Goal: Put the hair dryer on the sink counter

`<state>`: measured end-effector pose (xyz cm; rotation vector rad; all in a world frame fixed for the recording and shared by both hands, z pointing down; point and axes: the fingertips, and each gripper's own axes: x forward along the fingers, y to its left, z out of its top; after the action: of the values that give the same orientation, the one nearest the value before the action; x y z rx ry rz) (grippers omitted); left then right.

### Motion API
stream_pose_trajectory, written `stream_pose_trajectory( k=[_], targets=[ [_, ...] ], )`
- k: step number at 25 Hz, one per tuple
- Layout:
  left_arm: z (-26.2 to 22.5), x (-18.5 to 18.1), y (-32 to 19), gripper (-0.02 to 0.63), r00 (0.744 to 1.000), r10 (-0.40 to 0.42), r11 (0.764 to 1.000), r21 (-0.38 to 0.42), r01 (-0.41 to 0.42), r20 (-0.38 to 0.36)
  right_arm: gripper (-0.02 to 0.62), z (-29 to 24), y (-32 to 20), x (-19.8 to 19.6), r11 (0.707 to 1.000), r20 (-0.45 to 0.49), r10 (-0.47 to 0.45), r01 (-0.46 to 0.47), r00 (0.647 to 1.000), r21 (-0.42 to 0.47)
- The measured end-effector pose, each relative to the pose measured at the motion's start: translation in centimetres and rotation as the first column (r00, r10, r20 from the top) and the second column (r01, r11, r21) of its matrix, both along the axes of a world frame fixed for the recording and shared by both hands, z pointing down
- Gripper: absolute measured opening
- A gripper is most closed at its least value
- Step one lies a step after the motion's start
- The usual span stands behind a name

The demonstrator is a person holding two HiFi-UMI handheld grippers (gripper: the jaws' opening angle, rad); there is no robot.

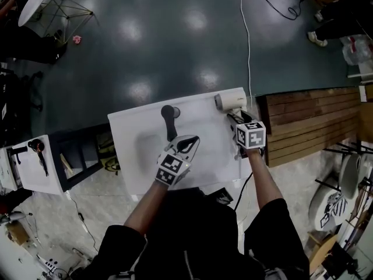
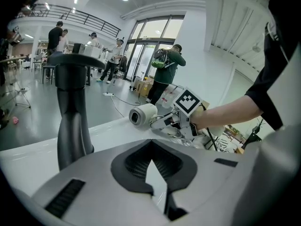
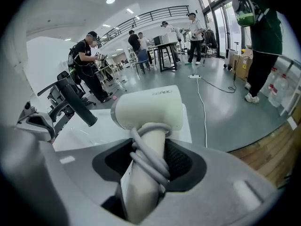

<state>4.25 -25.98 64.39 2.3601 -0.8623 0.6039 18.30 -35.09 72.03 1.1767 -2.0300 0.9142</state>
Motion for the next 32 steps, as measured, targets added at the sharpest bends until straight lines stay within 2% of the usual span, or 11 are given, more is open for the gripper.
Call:
stream_pose_trajectory(
  k=[25, 32],
  targets=[
    [0.13, -0.37, 0.35, 0.011, 1.0, 0.0, 1.0, -0.007, 0.0, -0.003, 0.206, 1.0, -0.02, 0.05, 1.0, -0.014, 0.0, 0.0, 1.0, -0.019],
    [-0.17, -0.41, 0.62, 0.011, 1.0, 0.0, 1.0, -0.007, 0.0, -0.01, 0.227, 1.01, 0.04, 0.05, 1.0, -0.044, -0.005, 0.004, 0.999, -0.024]
  ],
)
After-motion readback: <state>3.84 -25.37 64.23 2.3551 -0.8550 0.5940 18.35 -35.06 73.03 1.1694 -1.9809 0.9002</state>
